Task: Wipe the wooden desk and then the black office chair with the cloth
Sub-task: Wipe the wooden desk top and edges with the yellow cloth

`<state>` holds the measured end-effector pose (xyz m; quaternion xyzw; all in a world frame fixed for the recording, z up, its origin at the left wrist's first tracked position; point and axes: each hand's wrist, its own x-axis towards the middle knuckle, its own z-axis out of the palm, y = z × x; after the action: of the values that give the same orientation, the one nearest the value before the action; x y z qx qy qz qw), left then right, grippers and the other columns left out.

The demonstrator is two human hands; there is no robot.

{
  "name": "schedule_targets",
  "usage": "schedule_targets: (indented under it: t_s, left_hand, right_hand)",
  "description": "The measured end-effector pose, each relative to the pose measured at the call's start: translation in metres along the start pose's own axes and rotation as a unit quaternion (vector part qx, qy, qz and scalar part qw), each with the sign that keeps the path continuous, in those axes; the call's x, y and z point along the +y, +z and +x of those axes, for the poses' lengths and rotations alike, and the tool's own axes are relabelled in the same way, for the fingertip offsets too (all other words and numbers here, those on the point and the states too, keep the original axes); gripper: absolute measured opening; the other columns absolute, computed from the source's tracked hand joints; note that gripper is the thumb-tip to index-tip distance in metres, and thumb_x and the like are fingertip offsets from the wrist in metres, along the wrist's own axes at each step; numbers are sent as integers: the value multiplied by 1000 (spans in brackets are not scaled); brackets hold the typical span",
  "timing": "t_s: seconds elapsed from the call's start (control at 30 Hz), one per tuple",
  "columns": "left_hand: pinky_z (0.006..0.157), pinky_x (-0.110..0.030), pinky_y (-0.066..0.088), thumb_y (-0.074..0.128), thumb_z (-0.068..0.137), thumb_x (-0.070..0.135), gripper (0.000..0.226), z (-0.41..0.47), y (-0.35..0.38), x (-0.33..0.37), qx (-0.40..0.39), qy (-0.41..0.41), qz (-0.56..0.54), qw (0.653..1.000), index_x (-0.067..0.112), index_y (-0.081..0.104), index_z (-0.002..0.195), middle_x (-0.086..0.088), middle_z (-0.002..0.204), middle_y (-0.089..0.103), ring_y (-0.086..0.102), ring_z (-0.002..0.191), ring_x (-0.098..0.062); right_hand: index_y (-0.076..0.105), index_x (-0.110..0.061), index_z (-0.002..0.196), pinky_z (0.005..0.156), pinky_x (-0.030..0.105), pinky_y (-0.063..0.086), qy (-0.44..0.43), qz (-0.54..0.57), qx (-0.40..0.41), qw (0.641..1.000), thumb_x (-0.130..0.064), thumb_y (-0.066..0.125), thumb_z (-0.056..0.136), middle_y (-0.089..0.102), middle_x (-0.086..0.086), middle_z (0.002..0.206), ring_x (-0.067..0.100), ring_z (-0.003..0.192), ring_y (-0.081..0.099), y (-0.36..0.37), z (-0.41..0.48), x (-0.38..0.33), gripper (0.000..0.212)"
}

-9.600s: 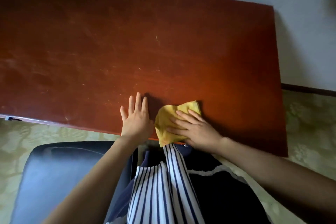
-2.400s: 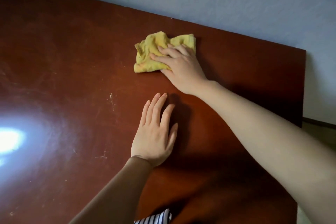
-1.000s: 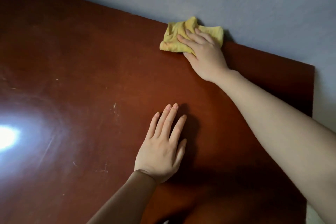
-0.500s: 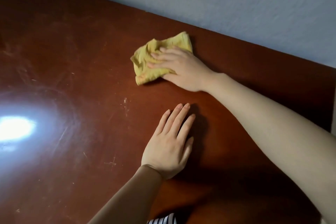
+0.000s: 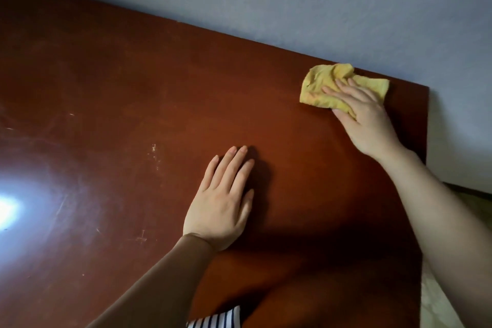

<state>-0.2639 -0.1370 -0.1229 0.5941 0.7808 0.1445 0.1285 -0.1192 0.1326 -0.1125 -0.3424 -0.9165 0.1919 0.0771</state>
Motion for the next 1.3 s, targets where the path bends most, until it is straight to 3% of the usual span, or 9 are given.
schedule_targets:
  t_s: [0.2, 0.43, 0.57, 0.77, 0.9, 1.0, 1.1, 1.17, 1.3]
  left_hand:
    - [116, -38, 9, 32, 95, 31, 52, -1, 0, 1, -4, -3, -19, 1000, 5, 43, 138, -12, 151, 30, 18, 142, -22]
    - [116, -42, 9, 33, 94, 30, 51, 1, 0, 3, 10, 7, -37, 999, 3, 48, 135, -13, 148, 37, 22, 141, -24]
    - [115, -42, 10, 34, 94, 30, 50, 2, 2, 4, 18, 8, -48, 999, 3, 48, 134, -14, 146, 39, 22, 140, -25]
    - [117, -39, 7, 33, 95, 33, 50, -2, 0, 3, 10, 9, -36, 999, 4, 46, 135, -15, 146, 40, 28, 139, -30]
    - [118, -35, 1, 29, 97, 40, 55, -4, -1, 1, 7, 8, -60, 998, 7, 40, 140, -13, 151, 30, 18, 143, -26]
    - [119, -34, -3, 25, 97, 48, 62, -4, -5, -2, -2, 15, -128, 992, 11, 30, 146, -9, 156, 16, 2, 146, -21]
    - [119, -36, 3, 24, 96, 48, 63, -8, -15, -11, -19, 20, -190, 981, 11, 26, 147, -8, 157, 13, -4, 146, -15]
    - [119, -36, 1, 25, 97, 46, 61, -15, -22, -17, -9, 31, -164, 986, 10, 29, 146, -9, 156, 18, 1, 145, -16]
    - [119, -37, 3, 30, 97, 40, 55, -39, -32, -29, 13, 1, -126, 992, 9, 37, 142, -10, 152, 29, 14, 144, -22]
  right_hand:
    - [44, -28, 140, 113, 39, 15, 203, -90, 76, 972, -28, 47, 98, 37, -2, 150, 22, 140, 26, -20, -23, 47, 42]
    - [40, -32, 142, 115, 43, 8, 351, -49, 136, 925, -35, 38, 99, 29, -7, 153, 21, 143, 16, -2, -39, 18, 43]
    - [40, -33, 141, 114, 45, 12, 308, -59, 112, 943, -35, 44, 98, 32, -6, 152, 22, 142, 19, 14, -67, -12, 44]
    - [52, -24, 135, 108, 51, 24, 166, -65, 75, 981, -20, 63, 89, 46, 2, 143, 28, 137, 33, 35, -124, -60, 48]
    - [55, -23, 132, 107, 51, 28, 59, -66, 29, 996, -32, 49, 88, 51, 2, 139, 28, 133, 37, 40, -150, -83, 45]
    - [52, -26, 134, 109, 52, 28, -70, -122, -33, 989, -31, 47, 87, 48, 0, 142, 25, 135, 35, 44, -162, -91, 47]
    - [48, -27, 136, 112, 51, 21, -171, -146, -94, 970, -25, 61, 83, 43, -1, 145, 24, 138, 30, 44, -159, -91, 55]
    - [44, -30, 139, 114, 46, 18, -176, -140, -110, 968, -27, 58, 85, 39, -4, 148, 21, 139, 29, 41, -145, -92, 56]
    - [47, -30, 137, 113, 42, 25, -104, -100, -62, 988, -26, 53, 90, 42, -4, 146, 20, 139, 31, 47, -93, -106, 48]
